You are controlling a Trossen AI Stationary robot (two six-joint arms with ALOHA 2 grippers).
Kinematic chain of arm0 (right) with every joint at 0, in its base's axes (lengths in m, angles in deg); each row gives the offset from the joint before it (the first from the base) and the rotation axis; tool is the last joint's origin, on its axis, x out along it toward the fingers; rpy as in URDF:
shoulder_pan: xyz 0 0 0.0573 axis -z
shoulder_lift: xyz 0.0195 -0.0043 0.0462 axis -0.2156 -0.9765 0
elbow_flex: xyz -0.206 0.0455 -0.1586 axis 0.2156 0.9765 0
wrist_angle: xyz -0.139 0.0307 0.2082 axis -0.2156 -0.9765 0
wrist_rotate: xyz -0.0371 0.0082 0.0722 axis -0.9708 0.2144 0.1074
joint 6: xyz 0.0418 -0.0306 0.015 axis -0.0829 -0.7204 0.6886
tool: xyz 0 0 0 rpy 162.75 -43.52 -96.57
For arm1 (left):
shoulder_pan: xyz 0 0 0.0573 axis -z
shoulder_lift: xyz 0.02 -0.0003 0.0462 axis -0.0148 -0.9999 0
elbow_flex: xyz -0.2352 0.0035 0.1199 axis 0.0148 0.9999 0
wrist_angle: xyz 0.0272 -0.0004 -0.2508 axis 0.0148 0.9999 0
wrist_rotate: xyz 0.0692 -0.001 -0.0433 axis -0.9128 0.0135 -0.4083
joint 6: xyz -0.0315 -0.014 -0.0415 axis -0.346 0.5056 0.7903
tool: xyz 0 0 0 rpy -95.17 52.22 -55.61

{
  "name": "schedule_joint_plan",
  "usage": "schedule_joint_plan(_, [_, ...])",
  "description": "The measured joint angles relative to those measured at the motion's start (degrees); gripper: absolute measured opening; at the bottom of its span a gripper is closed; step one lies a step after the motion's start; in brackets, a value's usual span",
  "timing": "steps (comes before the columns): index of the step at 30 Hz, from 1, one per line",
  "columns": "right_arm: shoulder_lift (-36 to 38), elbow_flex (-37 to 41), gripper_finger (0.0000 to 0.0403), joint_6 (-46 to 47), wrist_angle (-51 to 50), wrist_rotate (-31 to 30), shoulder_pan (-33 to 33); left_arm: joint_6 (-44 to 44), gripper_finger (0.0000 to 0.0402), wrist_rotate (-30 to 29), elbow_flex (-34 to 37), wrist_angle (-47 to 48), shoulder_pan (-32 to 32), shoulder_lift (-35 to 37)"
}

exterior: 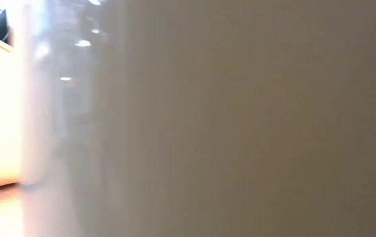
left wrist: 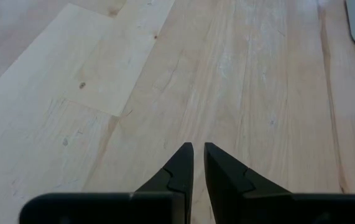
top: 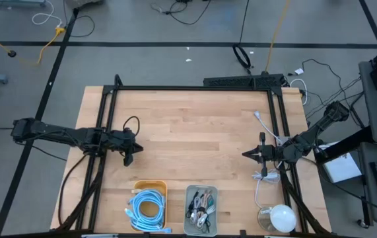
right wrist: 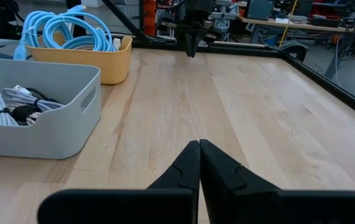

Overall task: Sort cables
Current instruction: Return to Home Position

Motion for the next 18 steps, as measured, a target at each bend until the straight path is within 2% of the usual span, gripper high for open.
schedule_joint_plan(18, [0.0,0.0,0.0,0.0,0.0,0.02,0.0,0.02,0.0042,0.01,0.0,0.02,0.0,0.0])
